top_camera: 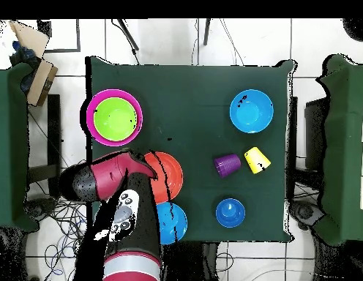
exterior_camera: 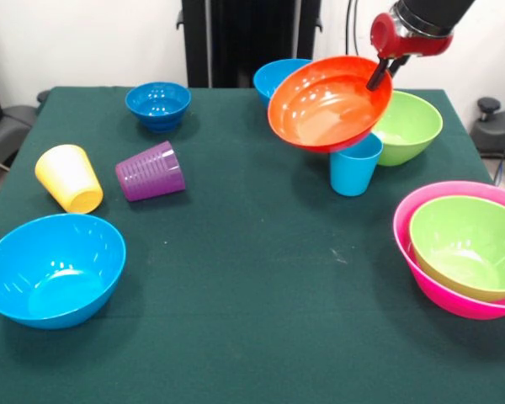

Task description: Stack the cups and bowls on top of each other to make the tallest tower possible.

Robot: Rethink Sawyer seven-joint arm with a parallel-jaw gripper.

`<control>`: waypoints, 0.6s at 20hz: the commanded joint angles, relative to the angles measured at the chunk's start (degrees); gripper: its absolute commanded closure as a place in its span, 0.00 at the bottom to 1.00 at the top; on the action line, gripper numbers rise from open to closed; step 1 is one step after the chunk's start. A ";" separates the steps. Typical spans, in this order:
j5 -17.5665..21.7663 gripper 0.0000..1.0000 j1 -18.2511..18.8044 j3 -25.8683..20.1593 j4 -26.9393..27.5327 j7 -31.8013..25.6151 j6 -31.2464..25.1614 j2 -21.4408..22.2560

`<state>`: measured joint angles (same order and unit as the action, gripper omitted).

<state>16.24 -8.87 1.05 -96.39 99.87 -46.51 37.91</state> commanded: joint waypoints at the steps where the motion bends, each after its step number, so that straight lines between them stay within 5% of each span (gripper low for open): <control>1: -1.59 1.00 -1.13 -1.90 3.67 9.40 0.43 -1.66; 12: -2.38 1.00 -0.86 -2.18 5.39 8.18 -2.13 -2.16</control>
<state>15.52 -8.88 1.30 -94.75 99.87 -46.51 37.89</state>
